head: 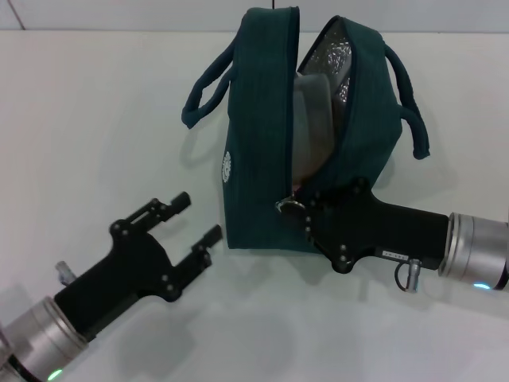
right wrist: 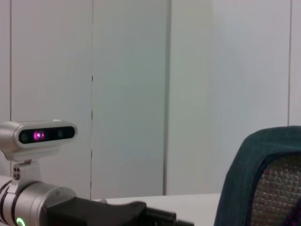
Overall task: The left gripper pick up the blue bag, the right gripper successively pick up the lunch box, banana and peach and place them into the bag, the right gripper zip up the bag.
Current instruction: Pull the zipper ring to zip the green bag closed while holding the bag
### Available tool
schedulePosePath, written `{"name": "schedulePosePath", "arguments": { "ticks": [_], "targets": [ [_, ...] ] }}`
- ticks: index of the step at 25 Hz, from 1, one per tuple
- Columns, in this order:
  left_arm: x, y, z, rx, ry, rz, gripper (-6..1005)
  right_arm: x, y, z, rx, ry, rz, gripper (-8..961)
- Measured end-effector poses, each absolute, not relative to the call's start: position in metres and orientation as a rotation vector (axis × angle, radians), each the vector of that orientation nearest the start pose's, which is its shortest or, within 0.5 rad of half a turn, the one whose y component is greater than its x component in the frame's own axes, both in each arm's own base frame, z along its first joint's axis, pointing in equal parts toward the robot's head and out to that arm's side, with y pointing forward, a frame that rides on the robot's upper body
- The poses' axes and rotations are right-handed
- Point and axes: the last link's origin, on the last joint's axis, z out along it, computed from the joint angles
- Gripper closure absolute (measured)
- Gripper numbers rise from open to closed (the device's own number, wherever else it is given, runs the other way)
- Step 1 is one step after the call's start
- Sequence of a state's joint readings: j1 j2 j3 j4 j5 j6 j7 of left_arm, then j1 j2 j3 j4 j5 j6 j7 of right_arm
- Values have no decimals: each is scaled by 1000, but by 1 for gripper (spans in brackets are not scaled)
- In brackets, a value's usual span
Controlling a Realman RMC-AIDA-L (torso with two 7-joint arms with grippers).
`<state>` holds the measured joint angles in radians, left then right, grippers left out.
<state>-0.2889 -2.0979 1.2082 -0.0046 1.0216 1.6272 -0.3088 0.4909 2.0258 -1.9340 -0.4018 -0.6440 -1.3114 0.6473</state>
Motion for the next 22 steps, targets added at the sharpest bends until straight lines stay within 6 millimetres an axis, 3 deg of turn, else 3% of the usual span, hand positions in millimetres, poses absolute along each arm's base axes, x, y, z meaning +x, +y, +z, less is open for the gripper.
{"name": "schedulePosePath", "arguments": {
  "ticks": [22],
  "targets": [
    [-288,236,-81,-2381,-249,-946,447,222,284,-84,-2646,103,1039,939]
  ]
}}
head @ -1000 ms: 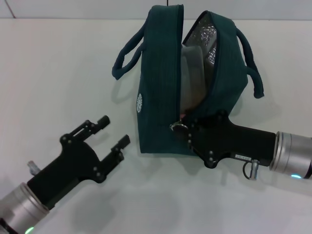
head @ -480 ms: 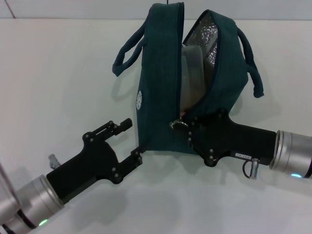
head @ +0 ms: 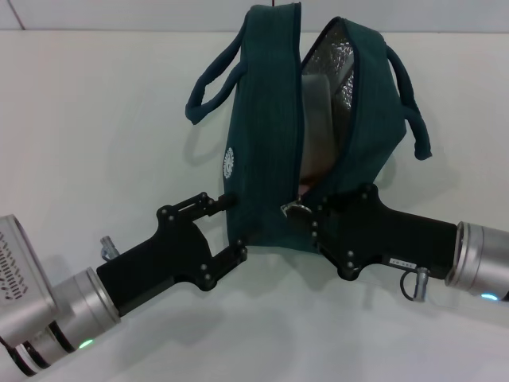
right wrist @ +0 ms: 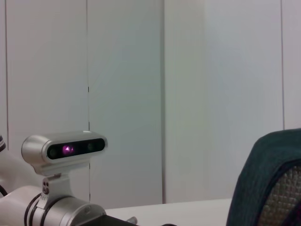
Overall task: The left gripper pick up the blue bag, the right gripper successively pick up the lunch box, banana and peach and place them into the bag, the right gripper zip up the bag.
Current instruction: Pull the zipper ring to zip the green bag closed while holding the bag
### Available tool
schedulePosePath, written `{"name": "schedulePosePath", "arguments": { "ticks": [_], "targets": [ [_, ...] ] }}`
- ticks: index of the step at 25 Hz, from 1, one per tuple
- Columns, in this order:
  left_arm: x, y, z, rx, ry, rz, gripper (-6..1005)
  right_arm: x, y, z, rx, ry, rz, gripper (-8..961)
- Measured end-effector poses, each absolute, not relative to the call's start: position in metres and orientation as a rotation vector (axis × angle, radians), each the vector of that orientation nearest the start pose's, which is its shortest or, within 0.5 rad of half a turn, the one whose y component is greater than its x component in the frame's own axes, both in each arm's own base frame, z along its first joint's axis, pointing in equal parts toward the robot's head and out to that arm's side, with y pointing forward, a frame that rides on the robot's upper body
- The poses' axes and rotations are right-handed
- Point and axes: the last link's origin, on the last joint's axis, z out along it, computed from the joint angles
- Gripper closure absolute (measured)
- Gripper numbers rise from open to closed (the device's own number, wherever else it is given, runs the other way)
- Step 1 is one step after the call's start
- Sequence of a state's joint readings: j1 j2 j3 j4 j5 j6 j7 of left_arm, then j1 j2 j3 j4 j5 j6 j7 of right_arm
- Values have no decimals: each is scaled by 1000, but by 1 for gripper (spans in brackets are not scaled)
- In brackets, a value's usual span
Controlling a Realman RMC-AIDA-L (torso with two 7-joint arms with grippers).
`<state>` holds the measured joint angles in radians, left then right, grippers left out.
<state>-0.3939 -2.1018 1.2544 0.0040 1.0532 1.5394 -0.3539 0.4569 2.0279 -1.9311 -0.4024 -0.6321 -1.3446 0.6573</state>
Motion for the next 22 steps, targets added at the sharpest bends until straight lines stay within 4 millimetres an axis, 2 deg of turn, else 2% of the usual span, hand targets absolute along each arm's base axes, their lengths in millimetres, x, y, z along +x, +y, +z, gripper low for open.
{"name": "schedulePosePath", "arguments": {
  "ticks": [7,13,19,22],
  "targets": [
    [-288,238,-80,-2371,-214,-933,604,228,280,-82,-2627,146,1058,938],
    [-288,238,-79,-2374,-199,-928,790,235,275,-81,-2627,182,1057,938],
    [-287,239,-80,-2383,-184,-925,931,240,273,-80,-2631,227,1046,938],
    [-286,238,-81,-2397,-176,-925,942,241,272,-80,-2637,259,1055,938]
  ]
}}
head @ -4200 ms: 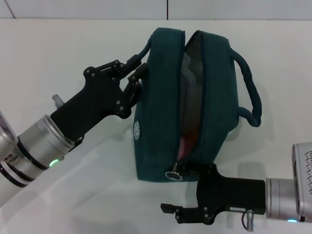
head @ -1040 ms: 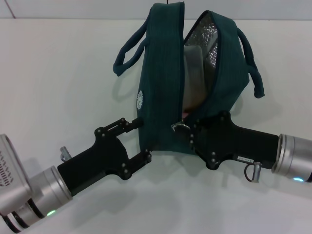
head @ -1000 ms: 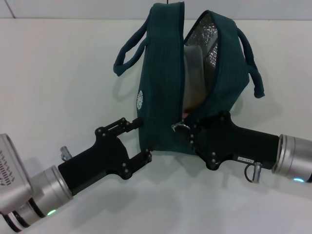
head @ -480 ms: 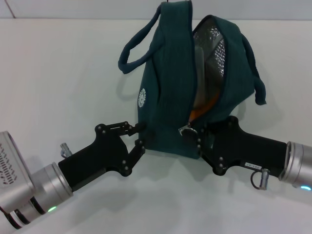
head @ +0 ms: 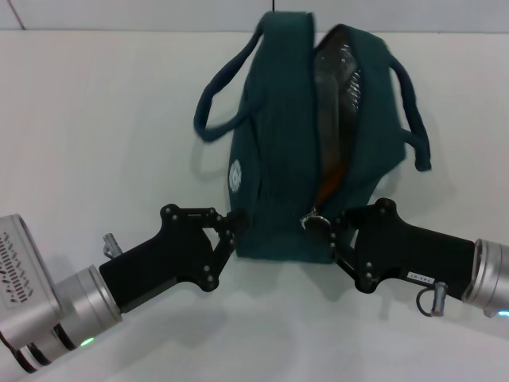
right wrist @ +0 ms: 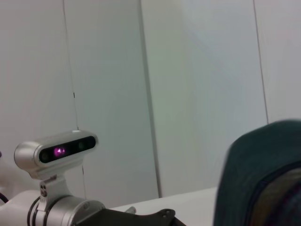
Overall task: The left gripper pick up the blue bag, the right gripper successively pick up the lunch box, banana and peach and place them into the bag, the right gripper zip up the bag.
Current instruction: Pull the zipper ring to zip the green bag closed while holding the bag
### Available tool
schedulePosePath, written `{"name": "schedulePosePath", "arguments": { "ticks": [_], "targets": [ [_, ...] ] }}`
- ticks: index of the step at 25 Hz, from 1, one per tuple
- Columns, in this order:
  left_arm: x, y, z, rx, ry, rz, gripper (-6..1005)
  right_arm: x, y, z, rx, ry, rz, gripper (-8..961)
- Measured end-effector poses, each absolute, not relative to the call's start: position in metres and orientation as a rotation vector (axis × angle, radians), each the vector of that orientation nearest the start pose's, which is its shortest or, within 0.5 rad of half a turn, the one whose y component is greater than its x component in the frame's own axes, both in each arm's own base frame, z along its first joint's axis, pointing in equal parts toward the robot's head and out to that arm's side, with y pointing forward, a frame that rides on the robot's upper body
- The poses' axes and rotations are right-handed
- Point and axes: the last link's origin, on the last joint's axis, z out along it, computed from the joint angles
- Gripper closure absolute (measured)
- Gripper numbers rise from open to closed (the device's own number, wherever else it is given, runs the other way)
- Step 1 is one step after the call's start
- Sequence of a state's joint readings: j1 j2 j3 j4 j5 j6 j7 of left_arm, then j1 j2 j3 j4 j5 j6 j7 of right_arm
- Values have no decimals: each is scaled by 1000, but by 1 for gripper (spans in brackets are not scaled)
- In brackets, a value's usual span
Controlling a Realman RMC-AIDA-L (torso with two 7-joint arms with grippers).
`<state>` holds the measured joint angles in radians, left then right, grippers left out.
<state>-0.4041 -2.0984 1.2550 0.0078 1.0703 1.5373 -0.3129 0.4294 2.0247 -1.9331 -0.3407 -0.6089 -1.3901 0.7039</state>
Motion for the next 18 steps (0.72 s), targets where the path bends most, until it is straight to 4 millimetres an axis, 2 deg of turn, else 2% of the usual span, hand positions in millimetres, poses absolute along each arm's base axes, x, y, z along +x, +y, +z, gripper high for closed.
{"name": "schedulePosePath", "arguments": {
  "ticks": [7,12,15,18],
  "targets": [
    [-289,236,-81,-2394,-122,-890,967,241,271,-79,-2639,264,1073,939],
    [-294,231,-80,-2391,-138,-877,908,240,272,-79,-2640,258,1072,939],
    [-295,229,-82,-2403,-148,-874,671,238,274,-79,-2645,247,1073,939],
    [-295,226,-84,-2416,-160,-874,550,237,275,-79,-2649,238,1070,939]
  ]
}}
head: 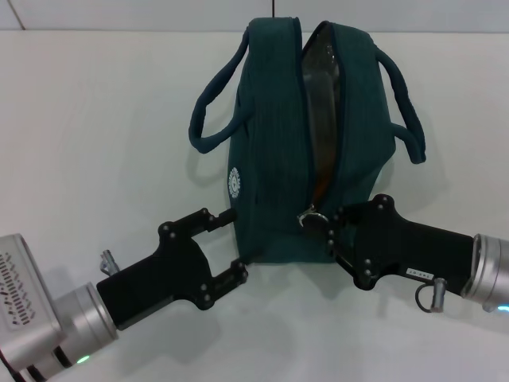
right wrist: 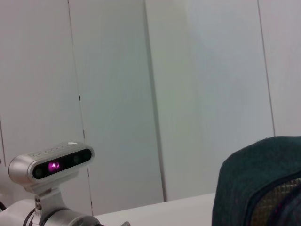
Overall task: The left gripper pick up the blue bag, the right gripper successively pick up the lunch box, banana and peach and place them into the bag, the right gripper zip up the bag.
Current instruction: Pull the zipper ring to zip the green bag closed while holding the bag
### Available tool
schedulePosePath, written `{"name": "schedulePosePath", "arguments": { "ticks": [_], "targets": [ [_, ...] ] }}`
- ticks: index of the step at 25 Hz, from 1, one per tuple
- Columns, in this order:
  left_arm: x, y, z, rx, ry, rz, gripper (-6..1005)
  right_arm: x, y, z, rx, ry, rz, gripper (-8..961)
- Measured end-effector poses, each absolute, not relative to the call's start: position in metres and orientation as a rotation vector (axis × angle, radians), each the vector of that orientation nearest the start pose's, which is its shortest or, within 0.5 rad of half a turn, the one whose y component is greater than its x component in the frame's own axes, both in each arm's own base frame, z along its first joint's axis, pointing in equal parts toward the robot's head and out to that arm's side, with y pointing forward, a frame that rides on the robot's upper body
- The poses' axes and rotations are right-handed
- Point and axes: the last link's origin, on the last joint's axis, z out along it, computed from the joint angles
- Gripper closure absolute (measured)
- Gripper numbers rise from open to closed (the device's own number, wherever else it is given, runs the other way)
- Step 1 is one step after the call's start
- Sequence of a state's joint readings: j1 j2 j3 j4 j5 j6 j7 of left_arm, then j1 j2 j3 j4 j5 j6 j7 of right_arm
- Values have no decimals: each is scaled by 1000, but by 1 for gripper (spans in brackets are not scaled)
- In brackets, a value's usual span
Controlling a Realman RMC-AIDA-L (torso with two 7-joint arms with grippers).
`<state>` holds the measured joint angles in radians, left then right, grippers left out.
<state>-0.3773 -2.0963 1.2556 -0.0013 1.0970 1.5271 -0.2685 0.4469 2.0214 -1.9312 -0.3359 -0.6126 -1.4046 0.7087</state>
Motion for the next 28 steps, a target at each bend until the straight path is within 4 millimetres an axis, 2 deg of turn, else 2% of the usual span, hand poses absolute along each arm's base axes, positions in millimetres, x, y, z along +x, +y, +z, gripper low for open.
{"name": "schedulePosePath", "arguments": {
  "ticks": [3,8,17,24,28],
  "targets": [
    [-294,224,-88,-2436,-159,-876,428,237,276,-79,-2655,235,1062,939],
    [-291,227,-92,-2465,-176,-876,419,237,275,-80,-2659,236,1062,939],
    [-288,245,-91,-2436,-268,-874,407,237,273,-81,-2656,242,1074,938],
    [-285,248,-91,-2438,-260,-879,404,237,272,-81,-2654,249,1077,938],
    [-285,248,-91,-2436,-248,-876,449,237,273,-79,-2652,280,1082,938]
  ]
}}
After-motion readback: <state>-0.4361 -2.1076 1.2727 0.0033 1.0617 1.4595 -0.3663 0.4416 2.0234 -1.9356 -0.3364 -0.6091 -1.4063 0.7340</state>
